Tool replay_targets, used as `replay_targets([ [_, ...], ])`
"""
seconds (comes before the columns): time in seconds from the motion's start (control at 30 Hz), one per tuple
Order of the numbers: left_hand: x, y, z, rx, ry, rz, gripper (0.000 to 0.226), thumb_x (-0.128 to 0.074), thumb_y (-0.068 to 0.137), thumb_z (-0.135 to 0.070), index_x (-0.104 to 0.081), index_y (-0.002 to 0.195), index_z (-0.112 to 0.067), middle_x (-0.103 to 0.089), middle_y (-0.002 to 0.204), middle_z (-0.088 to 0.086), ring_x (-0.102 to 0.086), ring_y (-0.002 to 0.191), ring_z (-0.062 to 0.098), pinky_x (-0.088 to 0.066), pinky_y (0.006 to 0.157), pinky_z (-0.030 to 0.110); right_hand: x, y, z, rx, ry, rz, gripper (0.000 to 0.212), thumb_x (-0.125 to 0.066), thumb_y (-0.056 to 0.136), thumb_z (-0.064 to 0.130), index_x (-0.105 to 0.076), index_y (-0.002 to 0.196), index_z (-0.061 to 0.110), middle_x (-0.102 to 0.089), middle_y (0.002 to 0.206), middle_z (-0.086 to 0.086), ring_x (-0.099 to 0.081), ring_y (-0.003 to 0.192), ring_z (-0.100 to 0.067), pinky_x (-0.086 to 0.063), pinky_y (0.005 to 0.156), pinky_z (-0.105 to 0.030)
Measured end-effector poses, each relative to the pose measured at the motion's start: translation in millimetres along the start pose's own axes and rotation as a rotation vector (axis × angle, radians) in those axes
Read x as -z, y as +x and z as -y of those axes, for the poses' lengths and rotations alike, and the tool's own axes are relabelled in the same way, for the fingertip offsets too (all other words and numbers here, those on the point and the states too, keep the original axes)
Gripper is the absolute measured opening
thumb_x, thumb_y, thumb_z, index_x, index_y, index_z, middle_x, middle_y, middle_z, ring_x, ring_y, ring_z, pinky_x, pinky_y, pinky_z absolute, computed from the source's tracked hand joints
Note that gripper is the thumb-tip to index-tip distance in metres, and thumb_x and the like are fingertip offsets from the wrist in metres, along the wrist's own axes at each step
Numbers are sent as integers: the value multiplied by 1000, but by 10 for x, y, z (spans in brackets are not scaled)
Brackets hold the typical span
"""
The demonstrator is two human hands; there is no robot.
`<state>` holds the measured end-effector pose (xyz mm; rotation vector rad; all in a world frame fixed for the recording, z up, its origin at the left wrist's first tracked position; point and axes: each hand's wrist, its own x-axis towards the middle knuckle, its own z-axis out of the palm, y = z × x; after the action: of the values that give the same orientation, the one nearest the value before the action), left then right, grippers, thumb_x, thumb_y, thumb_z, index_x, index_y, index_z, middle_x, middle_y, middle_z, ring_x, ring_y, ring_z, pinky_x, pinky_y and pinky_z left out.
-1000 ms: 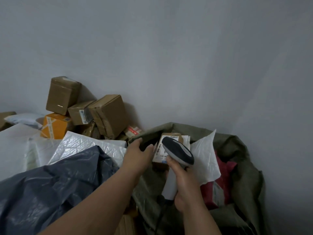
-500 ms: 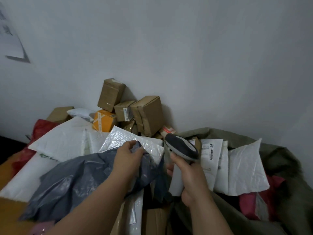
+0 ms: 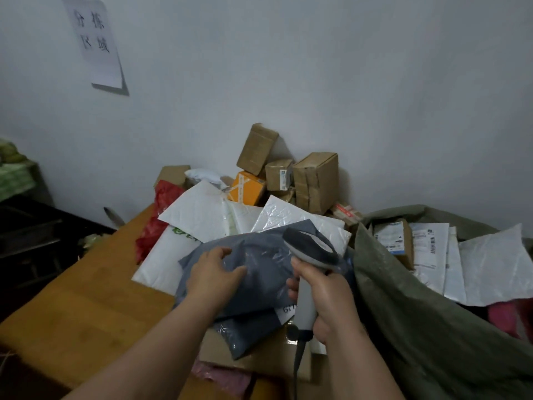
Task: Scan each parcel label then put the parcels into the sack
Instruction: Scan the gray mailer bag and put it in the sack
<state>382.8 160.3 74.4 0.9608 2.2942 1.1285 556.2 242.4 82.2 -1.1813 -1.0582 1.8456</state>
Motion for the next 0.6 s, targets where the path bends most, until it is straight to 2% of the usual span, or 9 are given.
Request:
replay_targets([
  [0.03,35,3,101,18,133,32,55,-72,86,-40,-50,135,-32,-50,142,0,-53,122,20,-48,99,44,-53,-16,-37,2,0,-13,20,-81,83,18,-73,94,3,-70,59,-2,-67,52,-12,-55,49,-27],
  [0.1,53,3,268,27,413,100,76,-73,81,-49,-35,146,-39,-38,152,-4,-38,137,25,-36,111,49,-99,-19,-81,20,-5,-49,22,-81,83,17,-72,96,2,-70,59,-1,-67,54,-13,-55,50,-27],
  [0.23,-51,63,560,-51,699,269,102,-73,75,-49,-7,152,-48,-6,164,-4,-4,151,27,-9,118,53,-94,88,-94,25,3,-108,26,-81,83,17,-72,100,1,-69,70,-7,-66,68,-21,-55,61,-34],
  [0.33,-160,82,757,-102,825,266,105,-70,80,-42,5,153,-48,9,165,-1,6,152,28,3,118,55,-80,203,-111,4,9,-102,26,-82,82,19,-72,101,2,-70,76,-8,-67,72,-21,-55,60,-34],
  [0.4,-163,118,828,-178,876,193,91,-62,86,-37,-2,154,-48,-3,166,-3,-4,151,25,5,116,52,-100,291,-98,-11,14,-89,24,-82,82,19,-73,98,4,-71,72,-6,-67,72,-21,-54,60,-34],
  [0.47,-102,209,817,-258,904,100,70,-53,89,-34,-24,150,-49,-33,156,-12,-28,144,16,3,115,47,-132,380,-33,-12,8,-83,20,-83,81,20,-74,93,6,-71,64,-2,-68,71,-21,-55,63,-35],
  [0.5,-62,276,766,-268,886,67,58,-51,89,-32,-38,143,-50,-48,144,-17,-40,136,10,0,115,45,-151,426,26,-6,4,-79,19,-83,81,21,-75,91,7,-71,63,-1,-68,71,-21,-55,64,-35],
  [0.57,22,443,571,-227,781,6,37,-49,90,-26,-60,120,-46,-67,117,-16,-57,118,9,-17,113,39,-181,508,181,18,5,-65,18,-82,82,22,-75,92,8,-72,64,-1,-69,72,-21,-57,66,-36],
  [0.6,74,542,437,-183,712,-20,29,-49,91,-24,-64,109,-41,-71,107,-11,-63,107,14,-31,105,35,-197,541,274,35,5,-59,20,-82,82,23,-74,94,9,-73,66,-2,-70,74,-21,-58,68,-36],
])
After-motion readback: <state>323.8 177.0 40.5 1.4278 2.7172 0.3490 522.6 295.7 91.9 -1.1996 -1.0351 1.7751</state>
